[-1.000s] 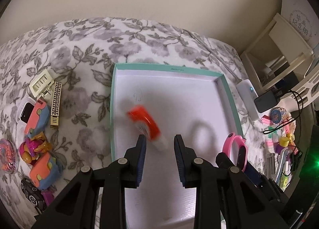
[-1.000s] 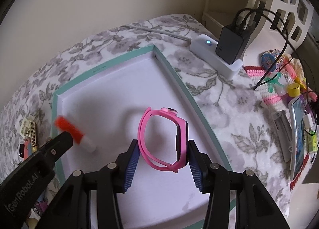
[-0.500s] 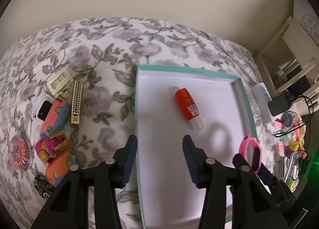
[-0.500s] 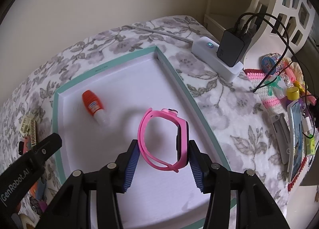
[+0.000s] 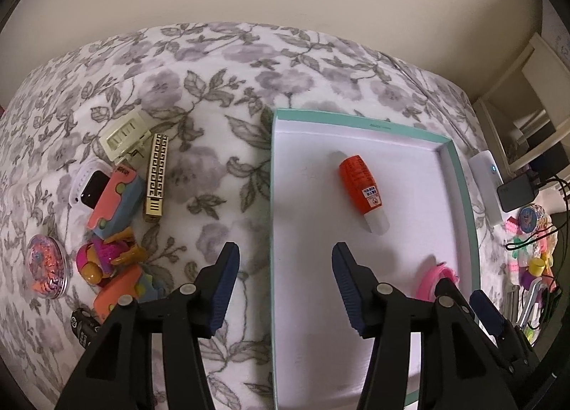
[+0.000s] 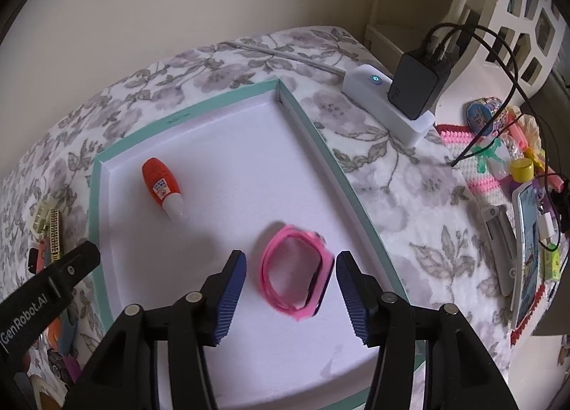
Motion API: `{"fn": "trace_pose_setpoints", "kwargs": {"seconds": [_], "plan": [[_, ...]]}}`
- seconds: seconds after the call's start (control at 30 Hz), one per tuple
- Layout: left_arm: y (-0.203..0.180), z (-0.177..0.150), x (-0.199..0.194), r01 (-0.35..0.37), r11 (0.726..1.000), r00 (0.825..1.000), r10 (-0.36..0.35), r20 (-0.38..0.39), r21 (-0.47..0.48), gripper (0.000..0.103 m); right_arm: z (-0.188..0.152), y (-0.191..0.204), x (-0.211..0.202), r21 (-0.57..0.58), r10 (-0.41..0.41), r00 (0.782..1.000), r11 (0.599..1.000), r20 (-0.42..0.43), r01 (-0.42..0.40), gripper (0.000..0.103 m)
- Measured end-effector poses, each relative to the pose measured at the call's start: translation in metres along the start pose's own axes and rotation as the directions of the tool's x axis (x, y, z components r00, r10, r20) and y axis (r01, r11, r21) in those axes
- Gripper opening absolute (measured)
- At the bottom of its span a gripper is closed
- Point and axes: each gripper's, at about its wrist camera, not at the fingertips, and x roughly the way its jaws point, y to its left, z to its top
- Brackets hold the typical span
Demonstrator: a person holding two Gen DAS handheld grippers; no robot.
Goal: Organize rigid objects
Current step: 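Move both open tools back toward the remaining items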
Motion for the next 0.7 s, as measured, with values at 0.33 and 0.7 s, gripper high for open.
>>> {"fn": "trace_pose_setpoints", "kwargs": {"seconds": [0.33,0.7], "plan": [[0.023,0.009,-0.012,-0.002,0.998,1.0,0.004,0.029,-0.056,0.08,0.001,0.003,-0.007,0.001,0.018,1.0,1.0,0.015,-0.018,0.061],[0.072,0.008,-0.03,-0.04,0.987,0.996,0.052,0.073,-0.156,0.08,-0.003,0.023,-0.015,-0.053,0.061,0.998,0.997,0.028,-0.06,0.082]]}}
